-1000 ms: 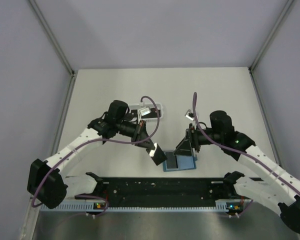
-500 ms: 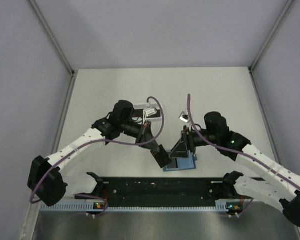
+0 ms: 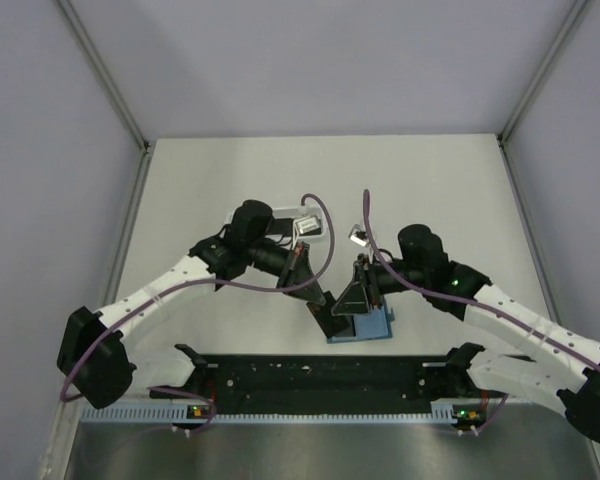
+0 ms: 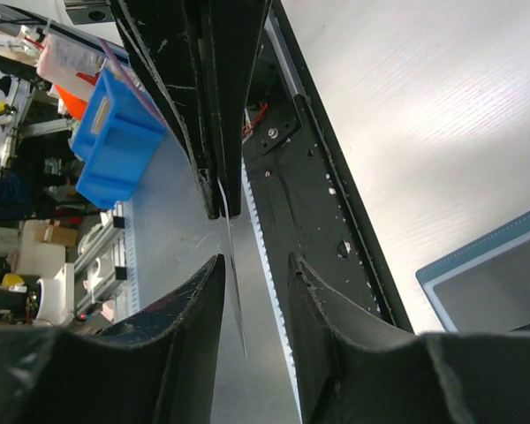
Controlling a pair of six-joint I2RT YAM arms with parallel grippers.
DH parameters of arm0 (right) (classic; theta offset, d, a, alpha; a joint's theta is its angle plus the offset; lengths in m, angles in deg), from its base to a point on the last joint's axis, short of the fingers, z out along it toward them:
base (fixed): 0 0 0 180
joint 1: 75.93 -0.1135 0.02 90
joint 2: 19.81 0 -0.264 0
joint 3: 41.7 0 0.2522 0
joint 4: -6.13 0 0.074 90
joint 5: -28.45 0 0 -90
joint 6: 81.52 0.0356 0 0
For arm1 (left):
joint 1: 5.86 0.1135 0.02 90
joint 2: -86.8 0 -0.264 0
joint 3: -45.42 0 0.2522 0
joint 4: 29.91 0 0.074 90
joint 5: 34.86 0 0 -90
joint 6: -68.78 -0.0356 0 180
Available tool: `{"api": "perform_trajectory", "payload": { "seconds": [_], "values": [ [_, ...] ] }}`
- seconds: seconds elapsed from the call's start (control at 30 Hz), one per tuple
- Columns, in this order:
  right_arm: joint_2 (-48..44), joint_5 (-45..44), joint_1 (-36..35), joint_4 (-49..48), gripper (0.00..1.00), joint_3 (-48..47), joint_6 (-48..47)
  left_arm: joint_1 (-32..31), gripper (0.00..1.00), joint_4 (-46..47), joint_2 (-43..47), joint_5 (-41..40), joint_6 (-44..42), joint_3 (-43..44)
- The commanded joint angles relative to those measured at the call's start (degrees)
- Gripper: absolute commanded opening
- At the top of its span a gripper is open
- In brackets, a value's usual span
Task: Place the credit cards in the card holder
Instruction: Insert the credit card into the card holder.
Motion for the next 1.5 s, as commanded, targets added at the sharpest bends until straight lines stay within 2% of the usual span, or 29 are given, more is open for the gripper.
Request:
{"api": "perform_trajectory", "payload": {
  "seconds": [0.0, 0.13, 0.3, 0.43, 0.5, 0.53, 0.57, 0.6, 0.67, 0.7, 0.77, 0.87, 1.0, 1.07, 1.13, 1.27, 1.47],
  "values": [
    [0.1, -0.1, -1.1, -3.7, 0.34, -1.9, 0.3, -0.3, 0.0, 3.2, -0.5, 1.0, 0.7, 2.2],
    [0.5, 0.2, -1.4, -4.5, 0.3, -1.7, 0.6, -0.4, 0.0, 4.1, -0.5, 1.1, 1.4, 2.0],
    [1.5, 1.1, -1.9, -5.4, 0.17, -1.3, 1.0, -0.5, 0.0, 4.7, -0.5, 1.0, 1.8, 1.9],
    [1.3, 0.8, -2.0, -5.0, 0.0, -1.3, 0.8, -0.5, 0.0, 4.8, -0.9, 1.0, 1.7, 1.9],
    [0.9, 0.2, -2.1, -3.8, 0.0, -1.6, 0.3, -0.5, 0.0, 4.9, -1.0, 0.8, 1.7, 2.1],
    [0.5, -0.8, -2.0, -2.6, 0.0, -1.8, -0.2, -0.4, 0.04, 4.7, -0.8, 0.0, 1.7, 2.2],
    [0.1, -2.1, -2.0, -0.8, 0.0, -2.2, -0.8, -0.3, 0.12, 4.3, -0.8, -1.3, 1.5, 2.4],
    [-0.5, -4.3, -2.1, 1.1, 0.0, -2.6, -1.7, -0.2, 0.25, 3.7, -0.5, -2.6, 1.3, 2.6],
    [-1.9, -9.4, -2.1, 4.9, 0.0, -3.2, -3.0, 0.2, 0.38, 1.9, 0.6, -5.4, 0.4, 3.1],
    [-2.5, -12.1, -2.1, 6.5, 0.0, -3.4, -3.4, 0.6, 0.49, 1.3, 1.4, -7.0, 0.1, 3.1],
    [-3.6, -16.2, -2.0, 9.1, 0.0, -3.6, -4.3, 1.7, 0.54, 0.3, 3.7, -10.5, -0.4, 3.1],
    [-4.3, -22.0, -1.9, 12.1, 0.0, -3.5, -4.1, 3.7, 0.57, -2.7, 6.9, -20.5, -1.8, 2.7],
    [-3.3, -29.6, -0.6, 18.0, 0.0, -3.9, -1.6, 3.6, 0.56, -5.1, 10.8, -40.6, -1.7, -0.5],
    [-1.8, -35.8, 0.3, 22.8, 0.0, -4.9, 0.4, 3.6, 0.53, -3.1, 12.0, -41.4, 0.0, -2.7],
    [0.0, -40.7, 2.4, 27.2, 0.0, -5.8, 2.4, 3.0, 0.51, 2.9, 13.0, -39.6, 2.8, -6.5],
    [1.9, -38.8, 8.8, 30.0, 0.0, -5.2, 3.9, -1.3, 0.49, 12.9, 12.8, -41.2, 6.7, -12.1],
    [5.4, -39.3, 11.4, 31.5, 0.0, -4.7, 4.8, -9.5, 0.47, 20.9, 7.0, -47.5, 7.8, -12.7]
  ]
}}
